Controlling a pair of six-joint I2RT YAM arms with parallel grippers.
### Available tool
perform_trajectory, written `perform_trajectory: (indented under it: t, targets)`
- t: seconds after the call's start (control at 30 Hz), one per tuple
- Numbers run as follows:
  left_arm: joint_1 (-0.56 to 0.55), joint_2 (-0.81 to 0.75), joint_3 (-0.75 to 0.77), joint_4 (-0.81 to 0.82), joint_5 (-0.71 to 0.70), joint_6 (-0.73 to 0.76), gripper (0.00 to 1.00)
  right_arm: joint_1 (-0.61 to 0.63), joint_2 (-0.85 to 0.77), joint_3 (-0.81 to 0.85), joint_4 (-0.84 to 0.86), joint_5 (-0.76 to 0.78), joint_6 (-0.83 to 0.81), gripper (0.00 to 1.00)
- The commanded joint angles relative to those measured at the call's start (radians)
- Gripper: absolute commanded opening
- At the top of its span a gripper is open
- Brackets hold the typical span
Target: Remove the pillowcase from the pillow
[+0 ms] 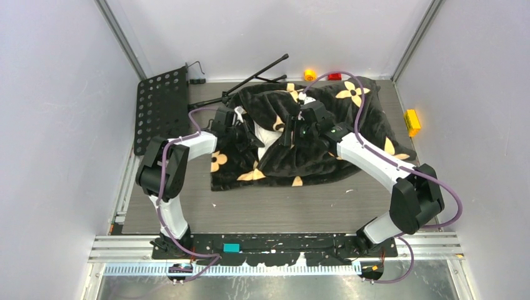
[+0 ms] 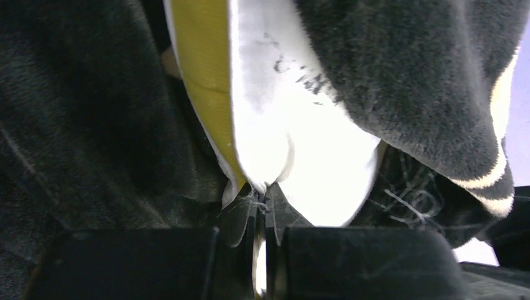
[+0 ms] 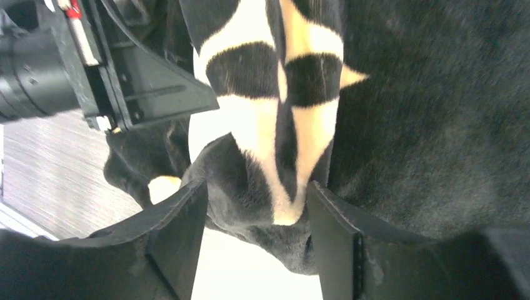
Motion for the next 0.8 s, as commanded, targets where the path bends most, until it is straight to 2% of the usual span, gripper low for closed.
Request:
perform_trajectory:
  t: [0.0,0.17,0.27,0.4,0.5,0.63,0.67,0.77]
  targets:
    - [-0.018,-0.06,0.046,0.048,-0.032,0.031,0.0,0.029,-0.028,-0.035,0.015,-0.032,0.017,0.67]
    - [-0.018,-0.125,0.052,0.019,-0.029,0.051,0.0,0.109,-0.066,-0.082,0.005,0.043,-0.004,0.71]
    - [-0.018,-0.15,0.053,0.01,-0.01,0.046,0.0,0.115,-0.062,-0.102,0.017,0.077,0.005,0.67]
    - [-0.019,-0.192,0.06,-0.008,0.003,0.046,0.0,0.116,-0.047,-0.12,0.027,0.073,0.004,0.49]
    - [-0.008,-0.226,0.088,-0.082,0.007,0.074,0.0,0.115,-0.061,-0.142,0.016,0.136,0.003,0.27]
    - [0.022,-0.285,0.097,-0.158,0.018,0.101,0.0,0.079,-0.1,-0.184,0.005,0.235,0.015,0.06]
    - [0.031,-0.302,0.089,-0.172,0.018,0.106,0.0,0.056,-0.11,-0.194,0.005,0.24,0.021,0.01]
    - [0.061,-0.356,0.062,-0.218,0.019,0.124,0.0,-0.031,-0.132,-0.22,0.005,0.22,0.031,0.0]
